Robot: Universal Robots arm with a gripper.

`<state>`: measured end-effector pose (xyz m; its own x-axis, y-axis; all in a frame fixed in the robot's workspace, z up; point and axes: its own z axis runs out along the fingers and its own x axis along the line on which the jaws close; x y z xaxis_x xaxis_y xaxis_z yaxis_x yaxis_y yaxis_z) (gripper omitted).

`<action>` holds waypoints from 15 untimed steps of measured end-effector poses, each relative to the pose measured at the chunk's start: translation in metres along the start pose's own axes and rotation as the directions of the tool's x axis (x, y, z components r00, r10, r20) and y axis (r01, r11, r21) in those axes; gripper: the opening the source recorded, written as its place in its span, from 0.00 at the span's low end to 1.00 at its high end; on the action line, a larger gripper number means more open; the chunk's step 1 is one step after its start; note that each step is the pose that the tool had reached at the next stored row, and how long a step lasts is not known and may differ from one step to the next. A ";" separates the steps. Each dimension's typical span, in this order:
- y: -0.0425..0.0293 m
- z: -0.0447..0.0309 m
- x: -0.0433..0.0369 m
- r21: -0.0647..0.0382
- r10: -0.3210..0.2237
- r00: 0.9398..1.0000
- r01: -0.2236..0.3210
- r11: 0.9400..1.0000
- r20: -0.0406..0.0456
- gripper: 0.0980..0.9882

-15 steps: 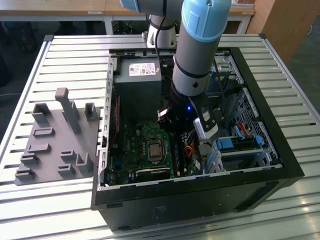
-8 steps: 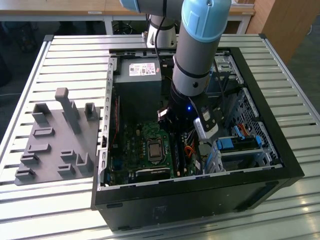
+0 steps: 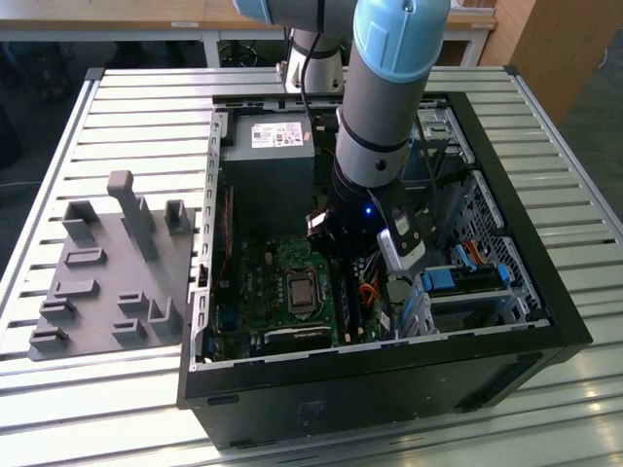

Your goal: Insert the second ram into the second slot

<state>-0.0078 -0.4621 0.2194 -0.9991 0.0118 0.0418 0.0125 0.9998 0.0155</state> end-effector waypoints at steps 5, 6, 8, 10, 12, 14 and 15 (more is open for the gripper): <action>-0.0005 -0.0001 0.0000 0.002 0.000 1.000 0.000 1.000 0.000 0.04; -0.0005 -0.0001 0.0000 0.002 0.000 1.000 0.000 1.000 -0.001 0.04; -0.0004 0.0000 -0.0001 0.005 0.000 1.000 0.000 1.000 -0.001 0.04; -0.0005 0.0000 -0.0001 0.008 0.000 1.000 0.000 1.000 -0.002 0.04; -0.0005 0.0003 0.0000 0.008 0.000 1.000 0.000 1.000 -0.002 0.04; -0.0005 0.0008 0.0000 0.008 0.000 1.000 0.000 1.000 -0.003 0.04; -0.0005 0.0012 0.0000 0.008 0.000 1.000 0.000 1.000 -0.003 0.04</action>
<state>-0.0078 -0.4625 0.2181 -0.9989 0.0122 0.0446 0.0126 0.9999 0.0079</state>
